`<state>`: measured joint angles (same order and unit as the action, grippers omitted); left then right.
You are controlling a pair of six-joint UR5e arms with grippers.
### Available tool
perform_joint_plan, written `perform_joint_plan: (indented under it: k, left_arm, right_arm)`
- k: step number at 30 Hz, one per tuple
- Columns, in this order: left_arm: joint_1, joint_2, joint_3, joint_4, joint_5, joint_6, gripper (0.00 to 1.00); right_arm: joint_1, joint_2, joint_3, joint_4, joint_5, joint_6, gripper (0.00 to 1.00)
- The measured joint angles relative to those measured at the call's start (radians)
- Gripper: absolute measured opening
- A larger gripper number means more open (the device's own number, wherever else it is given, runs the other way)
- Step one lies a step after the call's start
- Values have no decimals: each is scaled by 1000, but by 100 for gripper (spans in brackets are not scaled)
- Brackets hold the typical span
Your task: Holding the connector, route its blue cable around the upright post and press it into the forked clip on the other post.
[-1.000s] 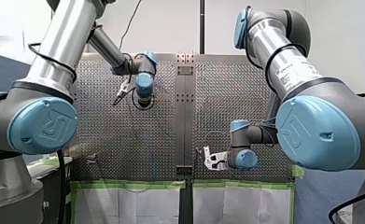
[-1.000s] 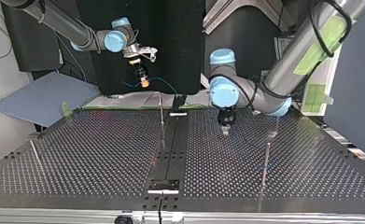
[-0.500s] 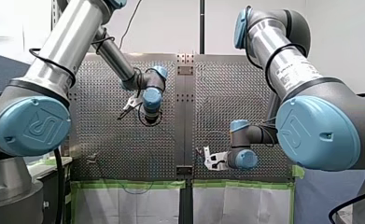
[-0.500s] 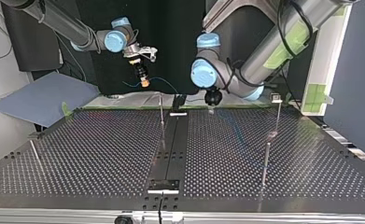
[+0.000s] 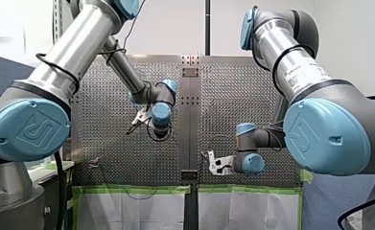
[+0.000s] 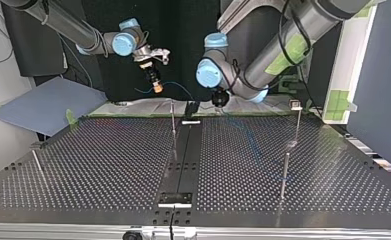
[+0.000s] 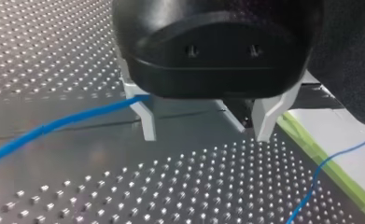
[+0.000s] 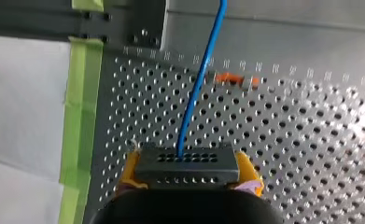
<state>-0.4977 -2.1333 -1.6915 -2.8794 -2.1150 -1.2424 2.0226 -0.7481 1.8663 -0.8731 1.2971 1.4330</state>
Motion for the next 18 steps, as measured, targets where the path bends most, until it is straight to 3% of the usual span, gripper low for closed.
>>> perform_joint_plan:
  k: [4,18]
  left_arm:
    - [-4,-21,1,33,-6,-15,100]
    - [-11,-45,1,68,3,-36,100]
  right_arm:
    - [1,0,0,-1,-22,-5,0]
    - [4,0,0,-5,-40,-16,0]
